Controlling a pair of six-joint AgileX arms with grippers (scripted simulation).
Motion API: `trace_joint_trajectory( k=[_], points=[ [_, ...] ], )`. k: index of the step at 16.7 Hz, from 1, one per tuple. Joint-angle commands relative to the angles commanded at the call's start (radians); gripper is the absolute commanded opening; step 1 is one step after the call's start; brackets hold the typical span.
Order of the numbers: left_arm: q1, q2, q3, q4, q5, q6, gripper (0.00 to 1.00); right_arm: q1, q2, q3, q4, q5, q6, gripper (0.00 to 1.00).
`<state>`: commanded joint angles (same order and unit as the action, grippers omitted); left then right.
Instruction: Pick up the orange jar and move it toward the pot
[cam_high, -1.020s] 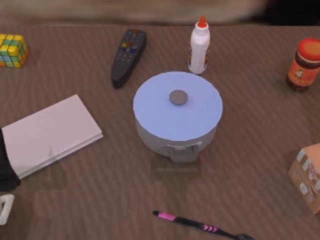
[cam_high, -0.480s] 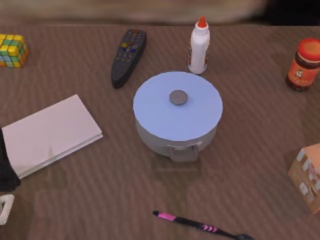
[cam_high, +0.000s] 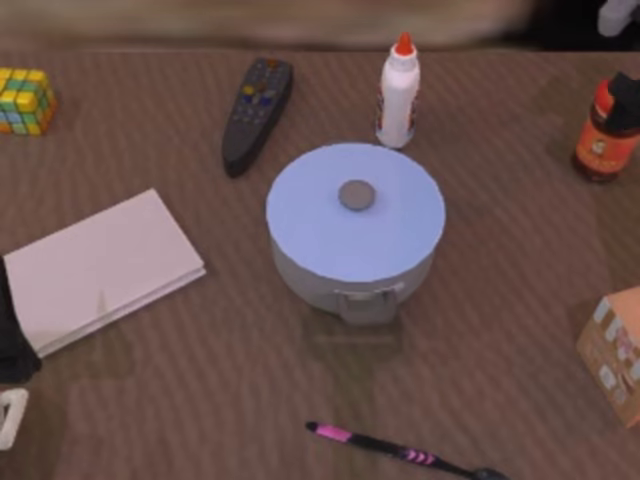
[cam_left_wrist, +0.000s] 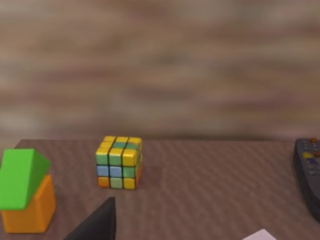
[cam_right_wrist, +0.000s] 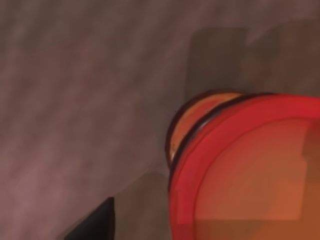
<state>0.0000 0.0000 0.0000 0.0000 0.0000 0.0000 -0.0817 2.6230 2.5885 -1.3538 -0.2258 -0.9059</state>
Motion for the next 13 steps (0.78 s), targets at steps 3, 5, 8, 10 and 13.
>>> trace_joint_trajectory(
  k=[3, 5, 8, 10, 13],
  points=[
    [0.0, 0.0, 0.0, 0.0, 0.0, 0.0, 1.0, 0.0, 0.0, 0.0, 0.0, 0.0, 0.0, 1.0],
    [0.0, 0.0, 0.0, 0.0, 0.0, 0.0, 1.0, -0.005, 0.004, -0.005, 0.005, 0.001, 0.001, 1.0],
    [0.0, 0.0, 0.0, 0.0, 0.0, 0.0, 1.0, 0.006, 0.011, -0.047, 0.06, 0.001, 0.006, 1.0],
    [0.0, 0.0, 0.0, 0.0, 0.0, 0.0, 1.0, 0.014, 0.018, -0.089, 0.111, 0.003, 0.014, 1.0],
    [0.0, 0.0, 0.0, 0.0, 0.0, 0.0, 1.0, 0.022, 0.027, -0.135, 0.167, 0.004, 0.022, 1.0]
  ],
)
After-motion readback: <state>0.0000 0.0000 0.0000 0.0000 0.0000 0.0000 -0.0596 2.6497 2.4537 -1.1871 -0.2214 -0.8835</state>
